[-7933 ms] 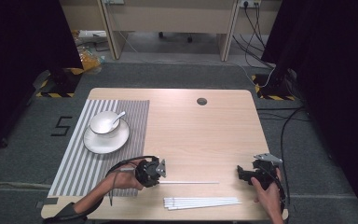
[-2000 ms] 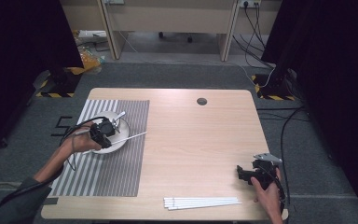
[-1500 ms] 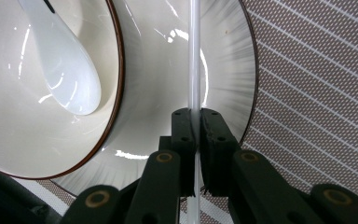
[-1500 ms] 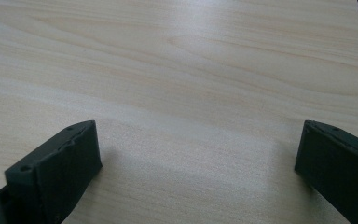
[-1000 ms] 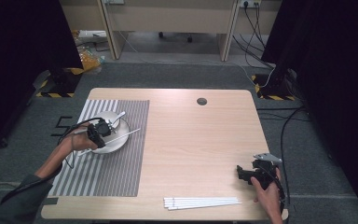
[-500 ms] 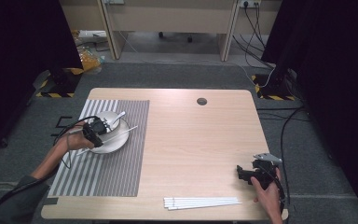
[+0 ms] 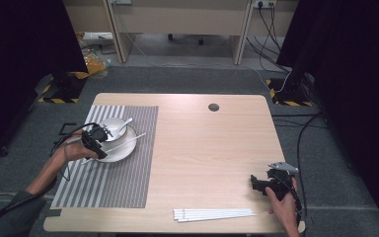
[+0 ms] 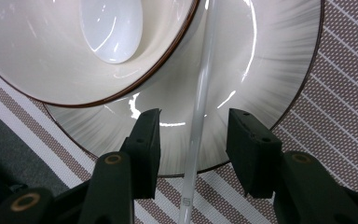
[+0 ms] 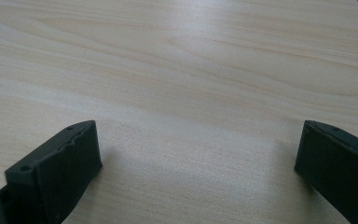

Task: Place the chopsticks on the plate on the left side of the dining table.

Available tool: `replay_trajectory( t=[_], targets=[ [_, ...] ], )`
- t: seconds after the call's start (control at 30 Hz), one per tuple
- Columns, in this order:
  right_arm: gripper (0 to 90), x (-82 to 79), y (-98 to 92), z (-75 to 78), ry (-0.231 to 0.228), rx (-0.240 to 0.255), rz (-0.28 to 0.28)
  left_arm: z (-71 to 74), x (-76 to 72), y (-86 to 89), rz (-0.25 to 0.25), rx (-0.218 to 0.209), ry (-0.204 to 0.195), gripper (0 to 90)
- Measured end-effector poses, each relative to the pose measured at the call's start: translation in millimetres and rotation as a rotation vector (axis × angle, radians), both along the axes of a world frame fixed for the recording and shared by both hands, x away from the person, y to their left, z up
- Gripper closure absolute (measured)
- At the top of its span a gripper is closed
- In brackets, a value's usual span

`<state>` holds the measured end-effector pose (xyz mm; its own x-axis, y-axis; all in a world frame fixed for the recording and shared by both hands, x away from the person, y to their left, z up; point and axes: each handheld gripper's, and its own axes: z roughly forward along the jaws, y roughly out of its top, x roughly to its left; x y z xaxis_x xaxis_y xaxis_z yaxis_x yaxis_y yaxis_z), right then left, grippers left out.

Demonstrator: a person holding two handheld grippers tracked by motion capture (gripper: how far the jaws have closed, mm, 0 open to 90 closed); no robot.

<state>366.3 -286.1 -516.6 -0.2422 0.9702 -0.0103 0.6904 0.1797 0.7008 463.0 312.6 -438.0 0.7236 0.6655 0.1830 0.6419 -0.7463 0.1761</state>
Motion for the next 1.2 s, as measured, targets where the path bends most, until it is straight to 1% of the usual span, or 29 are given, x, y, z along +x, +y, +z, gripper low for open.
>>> replay_trajectory(
  t=[0.07,0.17,0.27,0.3,0.37,0.5,0.57,0.63,0.7,0.73,0.77,0.8,0.87,0.9,0.93,0.97,1.03,1.2],
  targets=[
    [0.2,0.0,0.0,0.0,0.0,0.0,0.0,-1.1,0.0,1.7,0.006,0.006,0.0,53.8],
    [0.2,0.0,0.0,0.0,0.0,0.0,0.0,-2.8,-0.1,3.5,0.008,0.025,-0.006,53.3],
    [0.2,0.0,0.0,0.0,0.0,0.0,0.0,-4.7,1.0,5.3,0.01,0.051,-0.018,53.0],
    [0.2,0.0,0.0,0.0,0.0,0.0,0.0,-4.8,1.3,5.9,0.01,0.062,-0.014,53.0],
    [0.2,0.0,0.0,0.0,0.0,0.0,0.0,-5.4,2.0,7.2,0.01,0.074,-0.019,52.9],
    [0.2,0.0,0.0,0.0,0.0,0.0,0.0,-7.4,3.4,9.3,0.023,0.083,-0.029,53.1],
    [0.2,0.0,0.0,0.0,0.0,0.0,0.0,-7.5,4.8,10.4,0.025,0.101,-0.043,52.7],
    [0.2,0.0,0.0,0.0,0.0,0.0,0.0,-7.4,6.2,11.3,0.025,0.113,-0.044,52.9],
    [0.2,0.0,0.0,0.0,0.0,0.0,0.0,-8.2,7.0,11.6,0.033,0.114,-0.049,52.4],
    [0.2,0.0,0.0,0.0,0.0,0.0,0.0,-7.8,7.9,11.9,0.035,0.126,-0.046,52.3],
    [0.2,0.0,0.0,0.0,0.0,0.0,0.0,-7.4,9.4,12.5,0.025,0.128,-0.049,52.3],
    [0.2,0.0,0.0,0.0,0.0,0.0,0.0,-7.1,9.5,12.7,0.036,0.131,-0.049,52.3],
    [0.2,0.0,0.0,0.0,0.0,0.0,0.0,-6.4,10.6,13.4,0.041,0.139,-0.059,52.3],
    [0.2,0.0,0.0,0.0,0.0,0.0,0.0,-5.8,10.8,13.5,0.045,0.136,-0.056,52.3],
    [0.2,0.0,0.0,0.0,0.0,0.0,0.0,-5.3,11.2,13.6,0.036,0.136,-0.061,52.3],
    [0.2,0.0,0.0,0.0,0.0,0.0,0.0,-5.3,10.5,13.0,0.044,0.134,-0.055,52.2],
    [0.2,0.0,0.0,0.0,0.0,0.0,0.0,-5.0,11.1,13.0,0.044,0.147,-0.065,52.0],
    [0.2,0.0,0.0,0.0,0.0,0.0,0.0,-5.7,11.9,13.5,0.049,0.151,-0.071,52.1]
  ],
)
